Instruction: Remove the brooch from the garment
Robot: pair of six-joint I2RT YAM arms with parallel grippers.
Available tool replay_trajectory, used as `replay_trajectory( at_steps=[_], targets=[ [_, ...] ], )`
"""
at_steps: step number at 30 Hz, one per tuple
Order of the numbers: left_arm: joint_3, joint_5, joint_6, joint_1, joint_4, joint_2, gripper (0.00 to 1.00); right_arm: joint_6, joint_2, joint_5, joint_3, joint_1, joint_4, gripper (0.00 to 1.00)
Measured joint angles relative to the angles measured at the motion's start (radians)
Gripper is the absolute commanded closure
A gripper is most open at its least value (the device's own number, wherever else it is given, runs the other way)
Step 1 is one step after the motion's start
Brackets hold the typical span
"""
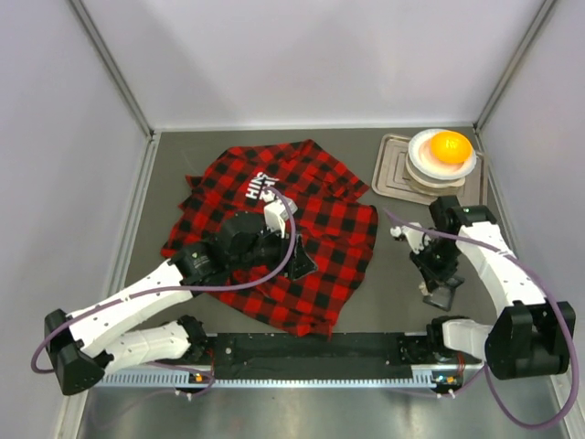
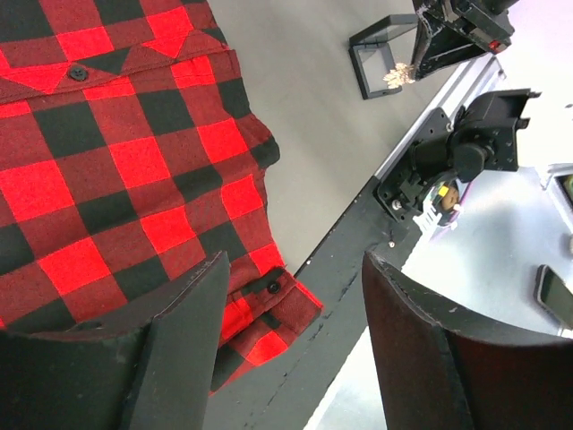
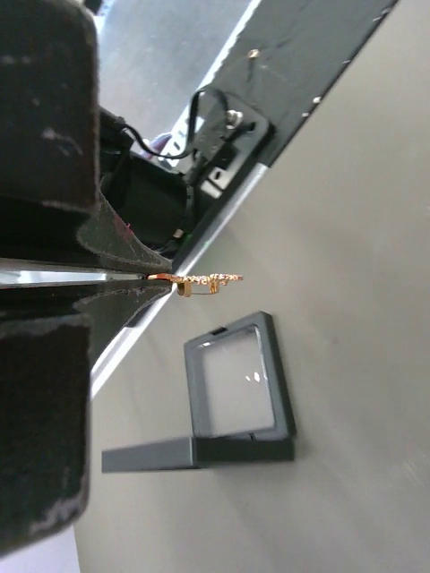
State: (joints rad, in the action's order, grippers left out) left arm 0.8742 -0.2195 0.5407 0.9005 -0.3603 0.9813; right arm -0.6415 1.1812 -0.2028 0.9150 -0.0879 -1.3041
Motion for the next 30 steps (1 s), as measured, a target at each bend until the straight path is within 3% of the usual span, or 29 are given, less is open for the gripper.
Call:
replay_trajectory(
  at_steps=[9, 20, 30],
  targets=[
    [0.005, 0.079, -0.038, 0.065, -0.019, 0.003, 0.34, -0.075, 0.053, 0.105, -0.069, -0.073, -0.031, 1.00],
    [0.005, 0.142, -0.054, 0.080, -0.054, -0.018, 0.34, -0.089, 0.223, 0.247, -0.028, -0.085, -0.035, 1.00],
    [0.005, 0.162, -0.064, 0.091, -0.064, -0.018, 0.35, -0.092, 0.235, 0.314, -0.027, -0.116, -0.034, 1.00]
  ],
)
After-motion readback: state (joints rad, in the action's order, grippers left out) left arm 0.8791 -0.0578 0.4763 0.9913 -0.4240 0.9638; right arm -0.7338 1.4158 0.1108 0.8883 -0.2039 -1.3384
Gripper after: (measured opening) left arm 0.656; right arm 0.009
